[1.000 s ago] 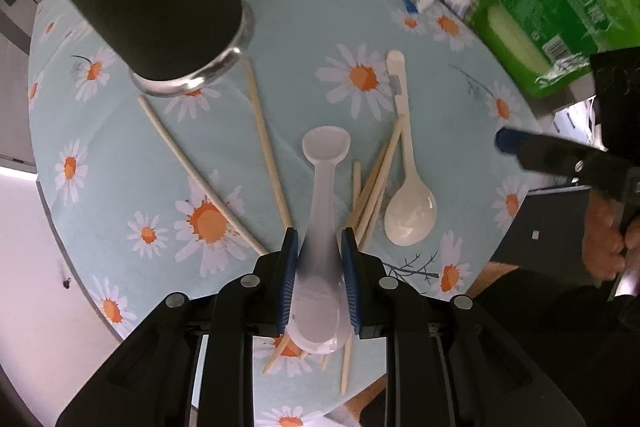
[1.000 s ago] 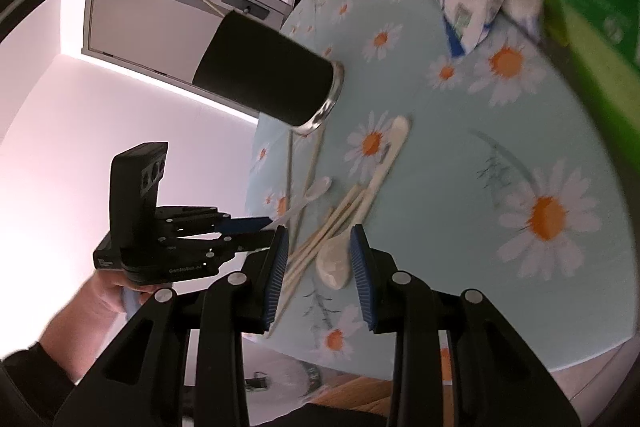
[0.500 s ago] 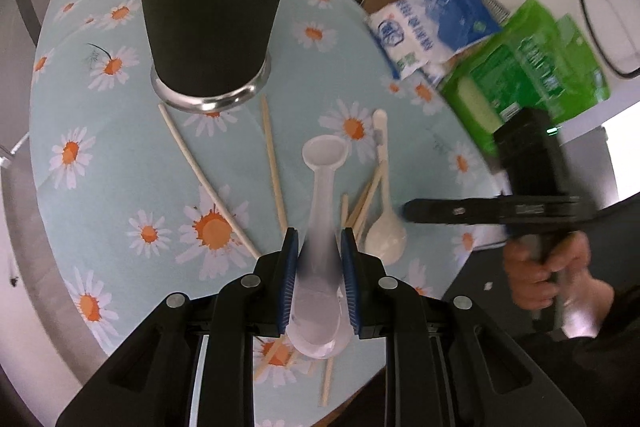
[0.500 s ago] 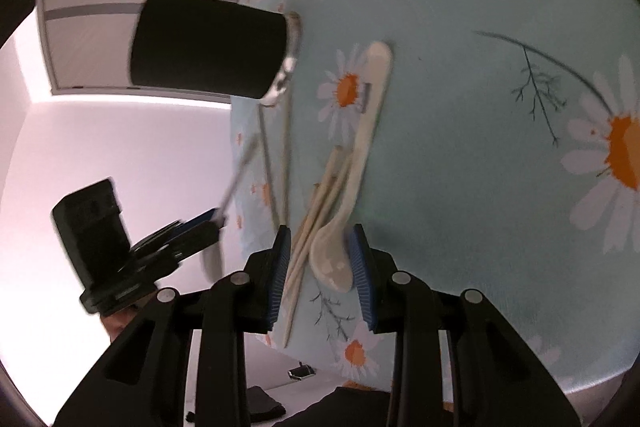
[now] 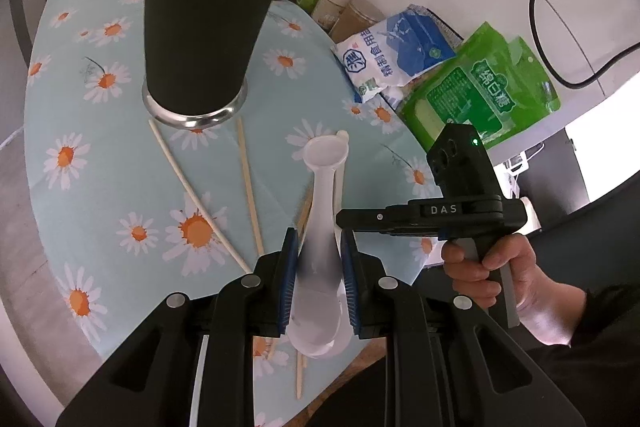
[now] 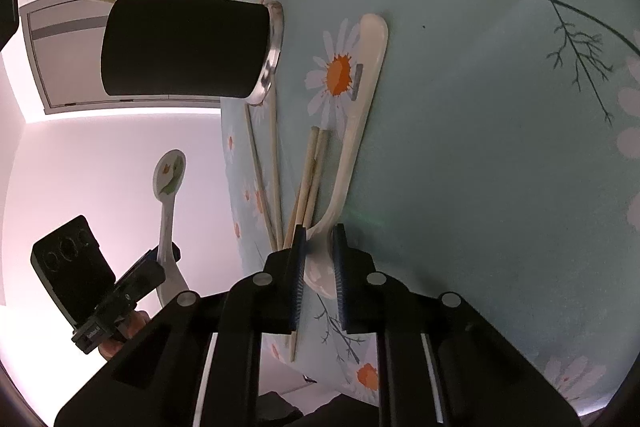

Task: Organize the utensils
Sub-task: 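Grasp the long white spoon with the right tool while the left tool lifts its spoon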

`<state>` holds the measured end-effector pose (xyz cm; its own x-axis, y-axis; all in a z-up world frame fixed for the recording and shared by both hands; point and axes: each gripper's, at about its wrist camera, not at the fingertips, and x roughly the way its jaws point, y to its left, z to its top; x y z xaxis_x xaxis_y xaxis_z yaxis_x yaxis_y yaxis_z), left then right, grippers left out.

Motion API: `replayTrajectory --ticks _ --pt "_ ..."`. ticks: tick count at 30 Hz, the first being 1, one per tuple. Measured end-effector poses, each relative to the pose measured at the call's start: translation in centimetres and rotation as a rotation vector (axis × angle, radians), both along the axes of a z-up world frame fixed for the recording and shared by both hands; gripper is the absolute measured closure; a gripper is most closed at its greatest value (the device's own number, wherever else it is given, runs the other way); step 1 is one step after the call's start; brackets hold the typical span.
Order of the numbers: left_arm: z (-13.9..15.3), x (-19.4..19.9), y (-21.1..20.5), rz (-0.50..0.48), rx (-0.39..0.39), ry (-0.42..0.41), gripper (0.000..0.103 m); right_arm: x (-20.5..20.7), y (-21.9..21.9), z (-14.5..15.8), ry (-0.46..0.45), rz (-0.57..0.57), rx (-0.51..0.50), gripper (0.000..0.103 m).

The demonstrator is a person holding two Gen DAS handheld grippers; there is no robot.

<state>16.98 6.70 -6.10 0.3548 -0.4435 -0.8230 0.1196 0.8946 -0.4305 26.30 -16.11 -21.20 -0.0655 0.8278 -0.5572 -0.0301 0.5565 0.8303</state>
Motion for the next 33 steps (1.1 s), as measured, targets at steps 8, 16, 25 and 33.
replayTrajectory --ticks 8,16,25,33 --pt "-0.3 -0.1 0.6 0.023 -0.034 -0.012 0.083 -0.4 -0.4 1.2 -0.047 -0.02 0.03 0.096" --pt "-0.3 0.1 0.7 0.07 -0.076 -0.04 0.083 0.0 -0.4 3.2 -0.118 0.002 0.017 0.098" --pt "-0.2 0.0 0.8 0.166 -0.145 -0.099 0.083 0.8 -1.6 6.2 -0.202 0.056 0.033 0.098" --pt "1.1 -0.3 0.1 0.283 -0.198 -0.193 0.083 1.9 -1.1 10.3 -0.302 0.147 0.073 0.098"
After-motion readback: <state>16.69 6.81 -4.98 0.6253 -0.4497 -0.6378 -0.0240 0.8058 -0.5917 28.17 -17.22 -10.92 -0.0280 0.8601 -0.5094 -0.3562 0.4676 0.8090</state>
